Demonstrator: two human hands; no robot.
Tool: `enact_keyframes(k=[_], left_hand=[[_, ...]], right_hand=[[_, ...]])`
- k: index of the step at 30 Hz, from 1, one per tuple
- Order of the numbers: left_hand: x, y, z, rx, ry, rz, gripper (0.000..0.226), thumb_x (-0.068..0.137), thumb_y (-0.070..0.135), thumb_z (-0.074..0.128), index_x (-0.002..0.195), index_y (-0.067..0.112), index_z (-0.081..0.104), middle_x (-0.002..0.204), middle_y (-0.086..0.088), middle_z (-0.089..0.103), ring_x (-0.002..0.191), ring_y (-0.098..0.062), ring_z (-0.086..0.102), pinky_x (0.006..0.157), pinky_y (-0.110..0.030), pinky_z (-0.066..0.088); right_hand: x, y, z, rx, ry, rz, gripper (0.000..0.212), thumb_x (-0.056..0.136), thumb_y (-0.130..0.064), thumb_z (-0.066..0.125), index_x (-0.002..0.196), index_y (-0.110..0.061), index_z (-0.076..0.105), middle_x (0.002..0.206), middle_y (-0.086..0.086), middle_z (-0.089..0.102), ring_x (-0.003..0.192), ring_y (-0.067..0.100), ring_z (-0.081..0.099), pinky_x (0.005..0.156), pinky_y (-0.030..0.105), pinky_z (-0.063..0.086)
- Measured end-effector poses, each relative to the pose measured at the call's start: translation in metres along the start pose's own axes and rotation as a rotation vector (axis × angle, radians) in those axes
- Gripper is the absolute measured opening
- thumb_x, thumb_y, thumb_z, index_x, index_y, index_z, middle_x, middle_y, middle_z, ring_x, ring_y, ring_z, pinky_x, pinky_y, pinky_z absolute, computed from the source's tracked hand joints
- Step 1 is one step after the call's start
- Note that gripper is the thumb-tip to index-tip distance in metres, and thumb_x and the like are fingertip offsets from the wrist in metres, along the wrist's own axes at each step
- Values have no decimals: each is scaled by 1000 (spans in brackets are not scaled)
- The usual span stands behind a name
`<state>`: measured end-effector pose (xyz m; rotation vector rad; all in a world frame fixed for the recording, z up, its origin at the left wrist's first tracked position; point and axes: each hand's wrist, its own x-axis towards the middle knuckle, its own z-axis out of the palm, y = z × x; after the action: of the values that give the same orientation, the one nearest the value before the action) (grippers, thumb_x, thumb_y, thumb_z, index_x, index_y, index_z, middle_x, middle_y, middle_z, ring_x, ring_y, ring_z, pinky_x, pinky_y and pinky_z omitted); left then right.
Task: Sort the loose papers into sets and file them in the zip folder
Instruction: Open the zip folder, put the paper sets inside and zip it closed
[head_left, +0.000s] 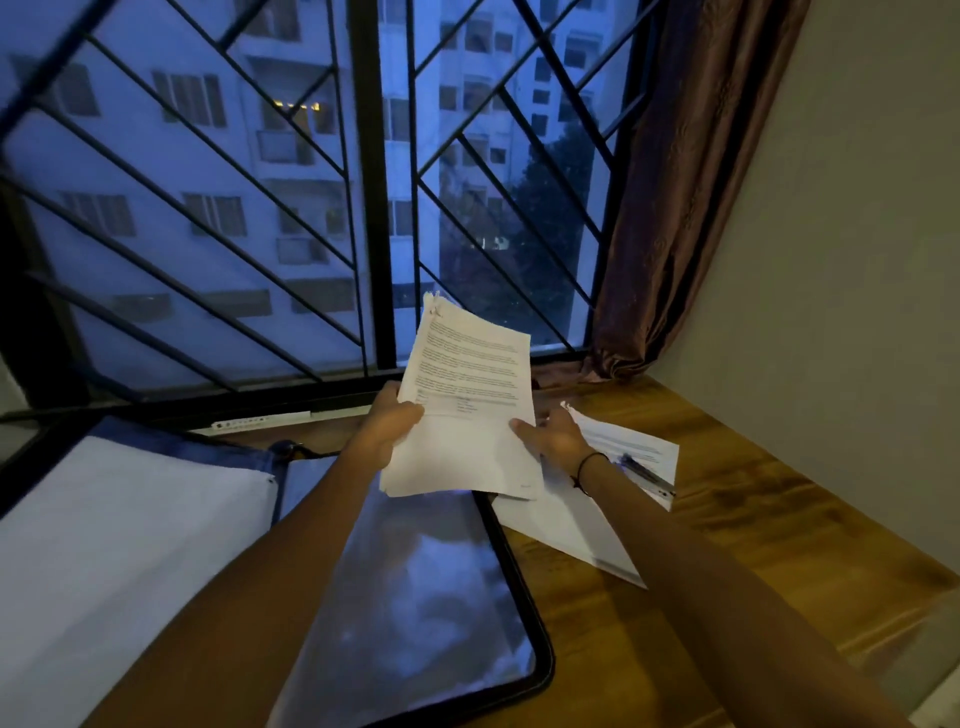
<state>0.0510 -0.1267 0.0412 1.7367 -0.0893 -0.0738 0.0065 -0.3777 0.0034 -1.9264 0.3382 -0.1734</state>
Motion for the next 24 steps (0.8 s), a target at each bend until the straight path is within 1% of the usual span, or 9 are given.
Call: enact_keyframes(k=[3, 5, 8, 11, 13, 16, 19, 22, 24], left_hand=[[-9, -5, -32, -50, -161, 6, 49, 96, -8, 58, 141, 9, 49, 136, -11, 62, 115, -30, 64, 93, -41, 53], [-20, -4, -49, -82, -286, -59, 51, 96, -4, 62, 142, 13, 47, 132, -9, 64, 116, -27, 65, 98, -46, 55], [-34, 2, -62, -162, -370, -112, 33, 101, 11, 60, 134, 10, 55, 121, -12, 69, 97, -19, 72, 88, -38, 60], [-38, 2, -71, -208, -378, -171, 41, 103, 47, 52, 125, 16, 67, 125, -14, 71, 106, -25, 70, 96, -49, 55], [-37, -1, -77, -278, -371, -234, 53, 99, 62, 46, 121, 20, 70, 122, -14, 73, 115, -33, 68, 97, -49, 54], [-27, -13, -82, -277, -220, -196, 51, 99, 42, 63, 137, 7, 62, 122, -22, 71, 108, -39, 68, 96, -52, 55], [-22, -25, -94, -203, -27, -118, 47, 97, 0, 63, 143, -2, 53, 131, -24, 64, 99, -36, 65, 86, -47, 54], [-23, -28, -104, -231, 1, -92, 44, 97, -4, 60, 140, 2, 55, 128, -15, 64, 91, -26, 67, 75, -38, 55], [-21, -28, -109, -259, -6, -51, 43, 99, 2, 61, 141, 5, 54, 126, -14, 65, 87, -20, 67, 69, -32, 54]], right_hand=[[-5, -17, 25, 245, -126, -42, 44, 88, -14, 79, 128, -3, 65, 130, 15, 67, 115, 34, 67, 100, 49, 54], [-14, -33, 41, 321, -158, -49, 41, 90, -2, 73, 129, 2, 63, 130, 19, 66, 111, 34, 67, 92, 44, 57], [-25, -59, 71, 353, -211, -46, 32, 96, -27, 70, 119, -7, 64, 123, 20, 69, 105, 35, 68, 82, 42, 59], [-33, -79, 100, 356, -381, 17, 71, 96, -72, 38, 114, -13, 73, 108, 13, 75, 97, 33, 71, 86, 48, 58], [-37, -90, 115, 247, -406, -27, 73, 99, -70, 33, 114, -11, 75, 113, 11, 74, 97, 31, 69, 83, 44, 57], [-37, -96, 134, 140, -399, -81, 37, 96, -31, 67, 119, -3, 71, 117, 19, 72, 99, 29, 69, 83, 44, 56], [-31, -91, 144, 194, -381, -157, 26, 95, -13, 69, 112, 7, 69, 112, 22, 71, 101, 33, 69, 69, 33, 57], [-28, -93, 146, 376, -290, -132, 25, 94, -2, 69, 117, 3, 62, 103, 16, 68, 81, 23, 66, 52, 25, 53], [-24, -95, 148, 448, -272, -62, 34, 93, -12, 73, 121, -3, 55, 92, 10, 69, 70, 20, 64, 52, 29, 54]])
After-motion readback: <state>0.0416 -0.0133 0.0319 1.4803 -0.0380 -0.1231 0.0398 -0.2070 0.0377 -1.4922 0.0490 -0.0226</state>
